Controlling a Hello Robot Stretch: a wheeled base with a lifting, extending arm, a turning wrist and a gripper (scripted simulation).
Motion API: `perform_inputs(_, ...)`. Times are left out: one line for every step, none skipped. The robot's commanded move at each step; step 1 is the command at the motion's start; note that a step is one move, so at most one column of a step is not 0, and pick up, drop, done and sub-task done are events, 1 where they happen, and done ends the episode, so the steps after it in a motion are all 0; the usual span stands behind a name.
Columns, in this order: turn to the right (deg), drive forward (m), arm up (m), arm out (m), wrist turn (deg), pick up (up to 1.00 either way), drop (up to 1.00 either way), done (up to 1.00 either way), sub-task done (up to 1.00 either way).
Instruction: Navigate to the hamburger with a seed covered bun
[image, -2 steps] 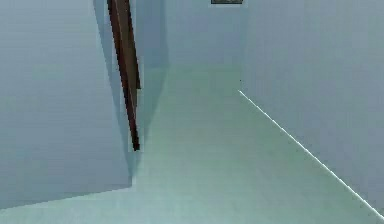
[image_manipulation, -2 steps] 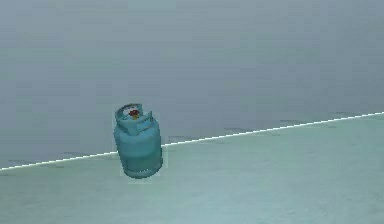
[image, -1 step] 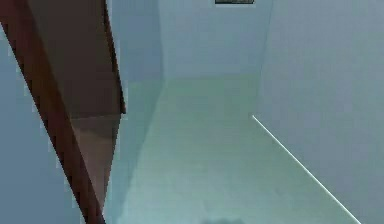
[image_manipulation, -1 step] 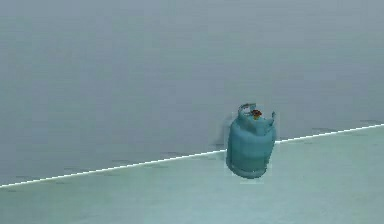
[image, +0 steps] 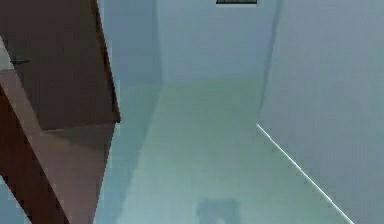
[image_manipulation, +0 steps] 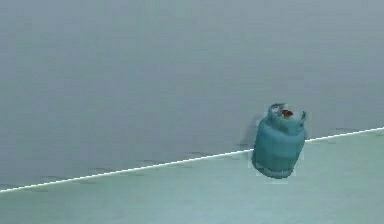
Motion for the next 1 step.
perform_inputs(-12.0, 0.00, 0.00, 0.00, 0.0, 0.00, 0.00, 0.00, 0.00)
